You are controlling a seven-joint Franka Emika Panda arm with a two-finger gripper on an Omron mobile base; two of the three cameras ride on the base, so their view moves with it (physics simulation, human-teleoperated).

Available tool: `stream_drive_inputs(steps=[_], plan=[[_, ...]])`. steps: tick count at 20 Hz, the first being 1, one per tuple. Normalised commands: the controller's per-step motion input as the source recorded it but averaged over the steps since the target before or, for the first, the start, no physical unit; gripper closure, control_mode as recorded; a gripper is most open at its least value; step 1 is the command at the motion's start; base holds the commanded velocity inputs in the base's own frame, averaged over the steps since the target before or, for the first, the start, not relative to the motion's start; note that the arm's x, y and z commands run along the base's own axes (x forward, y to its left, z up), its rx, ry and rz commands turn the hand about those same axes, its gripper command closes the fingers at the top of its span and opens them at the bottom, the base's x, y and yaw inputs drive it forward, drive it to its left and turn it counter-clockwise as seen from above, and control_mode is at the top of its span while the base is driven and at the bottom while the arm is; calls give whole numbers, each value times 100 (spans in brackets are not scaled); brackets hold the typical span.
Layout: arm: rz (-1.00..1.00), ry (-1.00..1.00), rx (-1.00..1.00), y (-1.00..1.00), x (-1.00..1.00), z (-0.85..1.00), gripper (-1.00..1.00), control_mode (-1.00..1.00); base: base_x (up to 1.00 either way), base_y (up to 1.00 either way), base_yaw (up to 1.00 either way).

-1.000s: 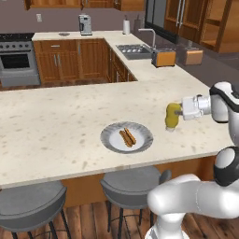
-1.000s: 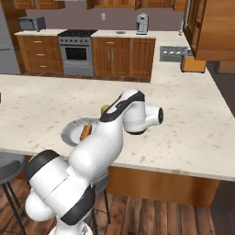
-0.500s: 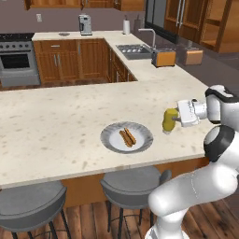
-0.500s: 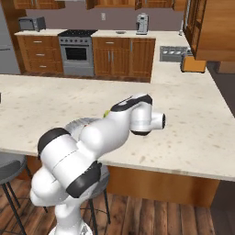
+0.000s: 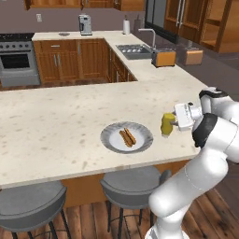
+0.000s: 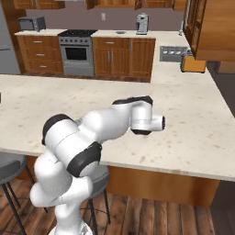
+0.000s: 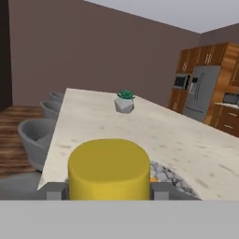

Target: Move the hot dog bun to the plate on the dining table and place the condiment next to that plate. Then navigate to the fridge and take the sausage and place it on the plate as well.

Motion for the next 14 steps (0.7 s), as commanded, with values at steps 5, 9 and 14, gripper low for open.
stream_drive_inputs(steps=[5,9,14], plan=[[2,0,0,0,40,-19,100,-100,0,0,0],[2,0,0,0,38,-25,100,-100,0,0,0],[2,0,0,0,35,-28,100,-100,0,0,0]])
